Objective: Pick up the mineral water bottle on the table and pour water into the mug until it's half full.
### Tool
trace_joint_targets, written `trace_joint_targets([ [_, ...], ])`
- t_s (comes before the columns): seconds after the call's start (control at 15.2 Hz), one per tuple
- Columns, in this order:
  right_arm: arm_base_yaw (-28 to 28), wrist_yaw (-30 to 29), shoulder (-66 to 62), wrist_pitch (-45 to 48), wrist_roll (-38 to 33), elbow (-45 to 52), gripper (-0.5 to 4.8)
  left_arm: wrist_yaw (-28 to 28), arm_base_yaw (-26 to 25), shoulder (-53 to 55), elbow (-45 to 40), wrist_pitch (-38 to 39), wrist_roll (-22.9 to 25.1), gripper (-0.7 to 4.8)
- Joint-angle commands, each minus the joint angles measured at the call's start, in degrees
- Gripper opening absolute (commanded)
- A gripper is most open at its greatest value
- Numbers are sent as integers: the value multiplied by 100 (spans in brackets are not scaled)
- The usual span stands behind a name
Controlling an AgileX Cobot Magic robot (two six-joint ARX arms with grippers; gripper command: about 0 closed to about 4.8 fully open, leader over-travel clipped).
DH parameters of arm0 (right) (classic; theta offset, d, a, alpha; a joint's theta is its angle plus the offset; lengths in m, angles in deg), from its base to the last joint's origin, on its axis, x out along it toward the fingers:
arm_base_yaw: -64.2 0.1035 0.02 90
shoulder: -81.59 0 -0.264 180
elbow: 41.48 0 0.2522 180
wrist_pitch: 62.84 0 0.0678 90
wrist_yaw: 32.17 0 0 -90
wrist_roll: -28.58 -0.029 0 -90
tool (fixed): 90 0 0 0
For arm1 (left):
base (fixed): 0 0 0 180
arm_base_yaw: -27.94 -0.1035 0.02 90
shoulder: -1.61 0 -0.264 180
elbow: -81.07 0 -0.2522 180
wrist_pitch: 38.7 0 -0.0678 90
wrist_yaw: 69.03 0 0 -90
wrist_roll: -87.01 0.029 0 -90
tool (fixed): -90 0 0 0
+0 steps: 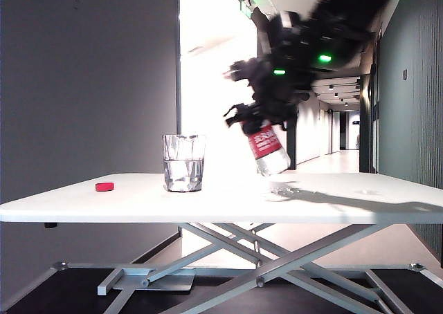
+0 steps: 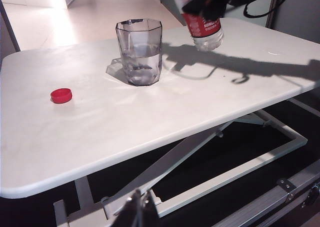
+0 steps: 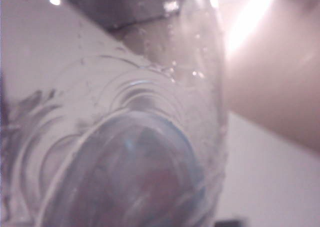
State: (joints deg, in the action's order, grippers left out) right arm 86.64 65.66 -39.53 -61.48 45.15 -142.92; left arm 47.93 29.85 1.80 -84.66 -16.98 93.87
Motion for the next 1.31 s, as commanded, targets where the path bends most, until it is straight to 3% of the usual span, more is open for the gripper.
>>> trace_joint_targets([
  [0.07, -415, -975, 92, 588, -1058, 131, 184, 28, 4, 2, 7, 13, 17, -5],
  [0.2, -693, -2017, 92, 1952, -1211, 817, 184, 28, 4, 2, 7, 13, 20, -5],
  [0.39, -769, -2474, 92, 3532, -1209, 1613, 184, 26, 4, 2, 7, 13, 31, -5],
  [0.72, -804, -2465, -136, 3571, -1209, 1764, 185, 26, 4, 2, 7, 15, 70, -5],
  [0.92, -804, -2492, -264, 3469, -1209, 1766, 291, 28, 4, 2, 7, 13, 68, -5],
  [0.98, -804, -2531, -264, 3486, -1207, 1766, 345, 26, 4, 2, 7, 13, 66, -5],
  [1.05, -809, -2562, -264, 3493, -1207, 1755, 453, 26, 4, 2, 7, 13, 68, -5],
  [1.12, -811, -2586, -262, 3488, -1209, 1757, 479, 28, 4, 2, 7, 13, 66, -5],
  [1.31, -811, -2717, -188, 3460, -1207, 1788, 479, 26, 4, 2, 7, 13, 68, -5],
])
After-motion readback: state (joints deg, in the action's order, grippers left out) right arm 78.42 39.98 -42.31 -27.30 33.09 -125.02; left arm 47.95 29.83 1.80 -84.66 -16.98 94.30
